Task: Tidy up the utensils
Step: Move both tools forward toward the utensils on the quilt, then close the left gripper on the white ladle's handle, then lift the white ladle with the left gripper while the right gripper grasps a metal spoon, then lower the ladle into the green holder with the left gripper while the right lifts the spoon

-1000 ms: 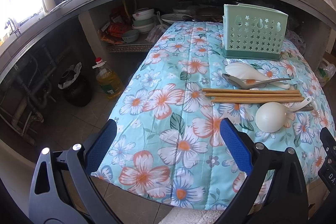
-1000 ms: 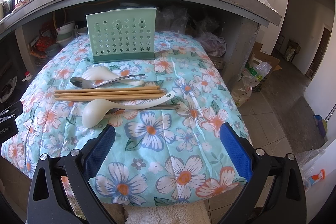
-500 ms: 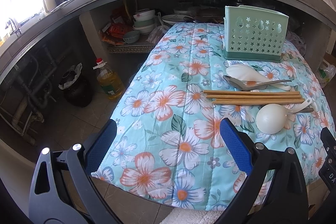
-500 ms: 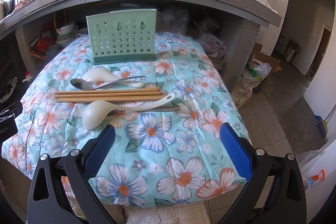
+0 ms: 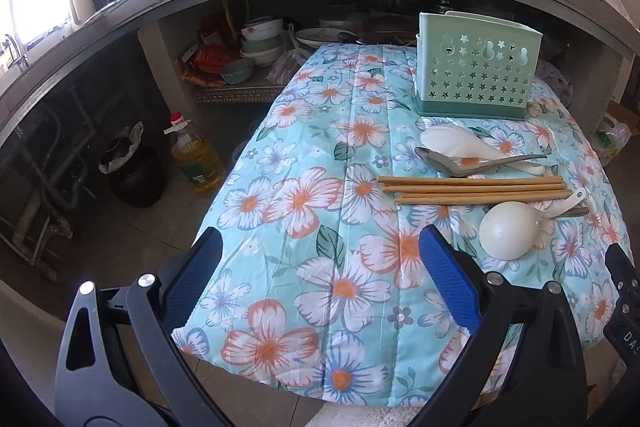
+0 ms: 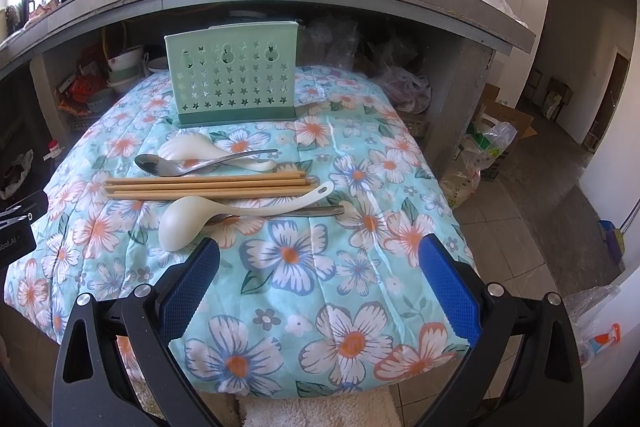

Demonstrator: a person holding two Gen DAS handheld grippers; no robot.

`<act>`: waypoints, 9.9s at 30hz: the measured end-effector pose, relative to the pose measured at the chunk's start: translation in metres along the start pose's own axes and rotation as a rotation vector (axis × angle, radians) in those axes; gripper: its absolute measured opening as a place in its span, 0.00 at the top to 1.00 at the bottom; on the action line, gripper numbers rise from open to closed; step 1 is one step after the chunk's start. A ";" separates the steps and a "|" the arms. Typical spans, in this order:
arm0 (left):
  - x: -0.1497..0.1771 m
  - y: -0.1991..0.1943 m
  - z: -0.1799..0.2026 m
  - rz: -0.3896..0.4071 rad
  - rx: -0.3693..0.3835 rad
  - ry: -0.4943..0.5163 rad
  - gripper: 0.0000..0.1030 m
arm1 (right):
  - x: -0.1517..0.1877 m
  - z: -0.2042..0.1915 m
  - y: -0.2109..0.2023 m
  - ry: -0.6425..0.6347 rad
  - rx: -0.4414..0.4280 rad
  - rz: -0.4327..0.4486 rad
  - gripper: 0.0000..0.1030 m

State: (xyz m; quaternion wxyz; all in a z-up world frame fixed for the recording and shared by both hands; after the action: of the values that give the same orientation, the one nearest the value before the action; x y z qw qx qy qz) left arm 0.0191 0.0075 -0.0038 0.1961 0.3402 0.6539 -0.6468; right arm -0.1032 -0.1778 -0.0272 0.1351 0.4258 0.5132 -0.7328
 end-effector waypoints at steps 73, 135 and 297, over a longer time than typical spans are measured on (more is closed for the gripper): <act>0.031 0.084 0.097 -0.095 0.289 0.291 0.08 | 0.044 0.025 0.088 0.075 -0.165 -0.146 0.06; 0.009 0.097 0.064 -0.315 0.775 -0.154 0.72 | 0.042 0.042 0.089 0.119 -0.245 -0.176 0.06; -0.178 0.034 0.019 0.237 0.469 0.043 0.62 | -0.278 0.081 0.026 0.209 -0.833 0.447 0.98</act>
State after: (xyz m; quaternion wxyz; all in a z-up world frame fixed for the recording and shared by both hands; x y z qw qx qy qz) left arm 0.1623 -0.0480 0.0941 0.1722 0.4644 0.4455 -0.7458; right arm 0.0411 -0.3259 0.1776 0.3959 0.5067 0.6698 -0.3713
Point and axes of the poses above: each gripper's, at about its wrist camera, not at the fingertips, and y roughly the way its jaws point, z to its right, x to its underside, the point moved 1 cm from there along y, roughly the way its jaws point, and after that the axes turned 1 degree about x, right-handed, at the moved point
